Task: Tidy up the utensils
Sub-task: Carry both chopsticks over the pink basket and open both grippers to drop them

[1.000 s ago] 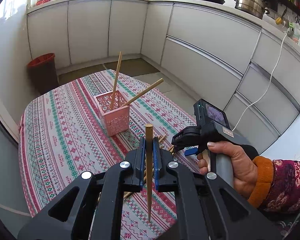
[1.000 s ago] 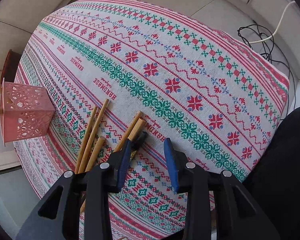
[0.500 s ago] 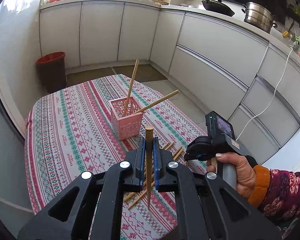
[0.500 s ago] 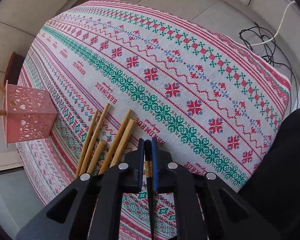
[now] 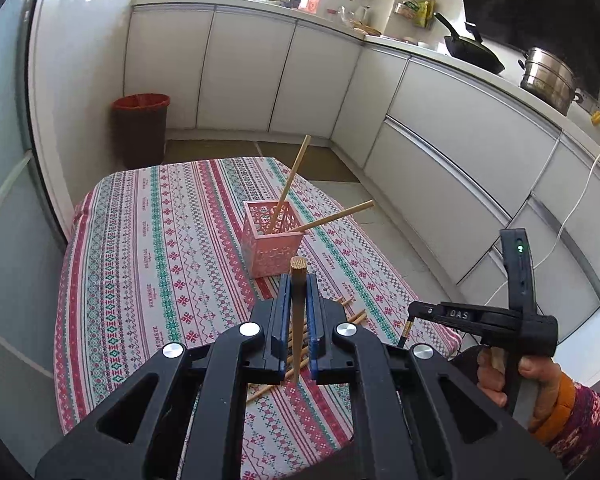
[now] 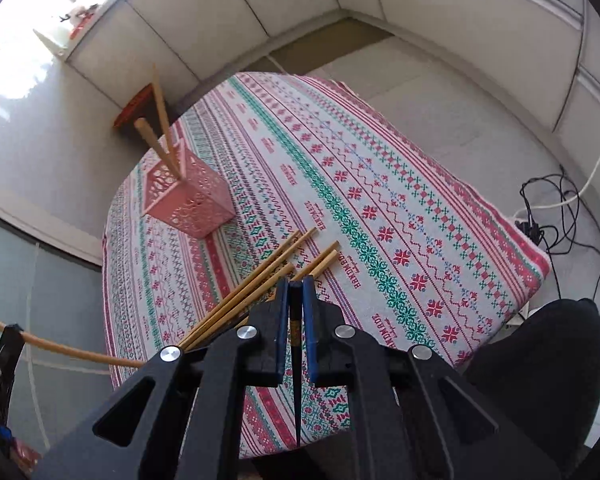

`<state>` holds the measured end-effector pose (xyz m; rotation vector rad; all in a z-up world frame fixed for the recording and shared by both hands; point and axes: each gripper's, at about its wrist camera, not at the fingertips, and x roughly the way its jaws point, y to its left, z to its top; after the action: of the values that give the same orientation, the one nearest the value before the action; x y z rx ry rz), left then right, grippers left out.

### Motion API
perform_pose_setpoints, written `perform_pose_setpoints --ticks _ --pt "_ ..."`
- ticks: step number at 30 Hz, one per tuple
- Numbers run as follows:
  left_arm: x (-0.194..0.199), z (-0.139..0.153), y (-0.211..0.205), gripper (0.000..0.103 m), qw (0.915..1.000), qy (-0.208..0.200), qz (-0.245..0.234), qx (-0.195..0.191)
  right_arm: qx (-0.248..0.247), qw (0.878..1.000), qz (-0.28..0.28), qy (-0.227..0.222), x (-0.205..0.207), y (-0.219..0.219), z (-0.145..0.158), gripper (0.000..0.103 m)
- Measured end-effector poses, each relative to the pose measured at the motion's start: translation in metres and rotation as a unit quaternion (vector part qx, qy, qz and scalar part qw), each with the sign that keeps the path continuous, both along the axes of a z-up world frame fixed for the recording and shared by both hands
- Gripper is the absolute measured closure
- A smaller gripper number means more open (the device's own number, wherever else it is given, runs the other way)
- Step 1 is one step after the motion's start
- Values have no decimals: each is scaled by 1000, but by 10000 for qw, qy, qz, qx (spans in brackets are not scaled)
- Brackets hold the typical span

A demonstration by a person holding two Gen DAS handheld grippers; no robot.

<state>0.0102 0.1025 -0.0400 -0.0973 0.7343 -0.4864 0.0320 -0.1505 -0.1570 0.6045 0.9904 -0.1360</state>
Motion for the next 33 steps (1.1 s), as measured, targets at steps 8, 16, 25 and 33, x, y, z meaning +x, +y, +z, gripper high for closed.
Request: perform_pose_setpoints --ticks 8,16,25,33 --pt "-9 16 -8 96 9997 -79 236 9 -255 9971 302 -646 -27 7 53 96" --pt "-4 51 -19 96 9986 -395 327 164 -237 9926 406 -1123 -28 2 109 96" --pt "28 98 -23 97 9953 -800 506 185 -48 9827 432 -1799 0 0 182 96" --pt "66 123 -30 97 9926 -1033 637 89 -293 9734 434 -2231 50 6 222 95"
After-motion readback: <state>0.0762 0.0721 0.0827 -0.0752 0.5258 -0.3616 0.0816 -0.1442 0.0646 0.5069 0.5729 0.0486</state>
